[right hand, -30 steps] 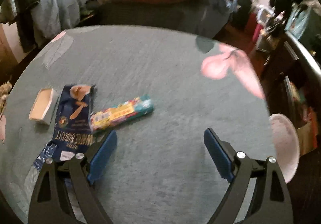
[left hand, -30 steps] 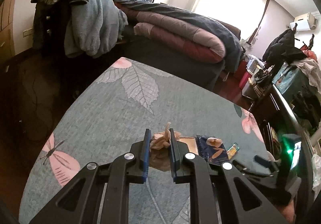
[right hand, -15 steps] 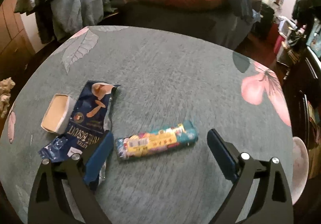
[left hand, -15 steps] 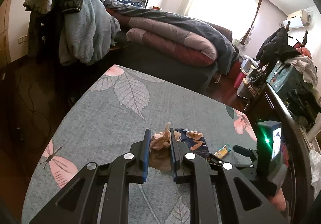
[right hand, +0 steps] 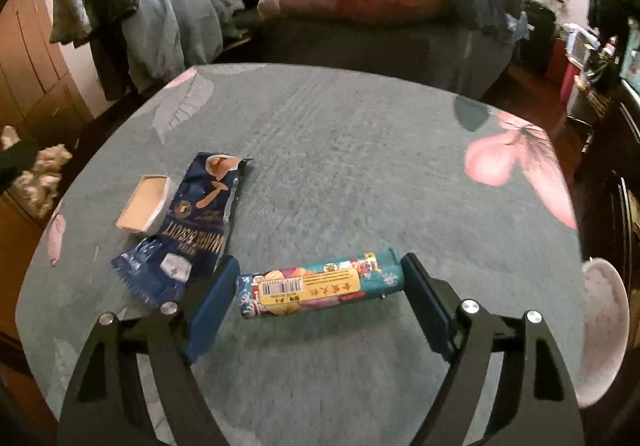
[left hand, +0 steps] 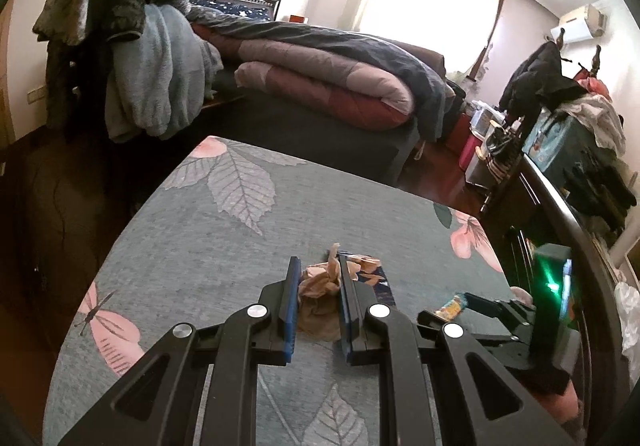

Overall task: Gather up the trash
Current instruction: 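Grasp the striped candy stick with the right tool, then carry both items to the bin and open both tools to drop them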

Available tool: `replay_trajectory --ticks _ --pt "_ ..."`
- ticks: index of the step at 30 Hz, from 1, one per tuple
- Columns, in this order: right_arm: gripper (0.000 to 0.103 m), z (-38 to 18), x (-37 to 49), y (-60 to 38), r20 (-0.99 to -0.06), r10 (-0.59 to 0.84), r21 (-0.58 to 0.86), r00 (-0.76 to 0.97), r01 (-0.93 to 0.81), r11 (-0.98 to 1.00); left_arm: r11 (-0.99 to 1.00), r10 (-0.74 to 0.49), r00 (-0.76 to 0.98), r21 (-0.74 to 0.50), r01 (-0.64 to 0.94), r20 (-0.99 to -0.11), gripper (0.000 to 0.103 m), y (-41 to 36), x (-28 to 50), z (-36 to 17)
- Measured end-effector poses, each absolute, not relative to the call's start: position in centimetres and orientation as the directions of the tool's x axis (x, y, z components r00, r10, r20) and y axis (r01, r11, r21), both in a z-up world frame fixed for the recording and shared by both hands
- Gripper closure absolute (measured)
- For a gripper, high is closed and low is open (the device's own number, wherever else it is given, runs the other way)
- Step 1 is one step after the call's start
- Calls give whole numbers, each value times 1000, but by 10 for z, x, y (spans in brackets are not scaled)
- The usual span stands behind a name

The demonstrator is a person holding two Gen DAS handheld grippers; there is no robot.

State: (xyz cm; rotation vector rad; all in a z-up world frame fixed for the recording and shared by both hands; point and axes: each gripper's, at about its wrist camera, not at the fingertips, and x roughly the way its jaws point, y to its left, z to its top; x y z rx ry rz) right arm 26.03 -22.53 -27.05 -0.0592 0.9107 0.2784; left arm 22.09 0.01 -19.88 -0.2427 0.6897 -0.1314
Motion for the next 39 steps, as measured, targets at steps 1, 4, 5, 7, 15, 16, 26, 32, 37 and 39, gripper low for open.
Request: replay_trajectory --ticks 1,4,5,7,15,16,26,32,37,39 --pt "21 -267 253 -230 -780 215 76 587 -252 965 964 -200 764 -261 43 -614 86 -2 221 -198" --pt "21 -258 231 -243 -767 229 120 600 -217 969 968 -201 764 -245 59 -613 86 -13 218 -197" --pt "21 -256 224 -246 -763 230 128 604 -208 970 969 -204 764 -238 67 -613 86 -18 217 -195" --pt "21 -253 212 -252 -758 230 143 611 -189 972 970 -209 763 -229 83 -612 86 -27 215 -194" --pt "21 -235 164 -294 -724 210 187 657 -107 977 964 -262 756 -194 181 -600 86 -79 212 -183" --pt "21 -232 157 -304 -717 206 193 665 -94 977 963 -269 754 -191 192 -599 86 -85 212 -182" --pt "21 -218 122 -385 -684 96 204 723 64 977 910 -403 707 -170 379 -581 86 -179 216 -171" --pt "21 -219 107 -438 -673 16 215 739 175 961 855 -486 663 -152 496 -569 86 -240 219 -167" --pt "21 -219 100 -476 -668 -51 212 742 256 943 811 -537 623 -145 567 -569 86 -285 225 -168" --pt "21 -221 99 -490 -668 -80 205 740 286 936 795 -552 606 -143 589 -573 86 -301 228 -170"
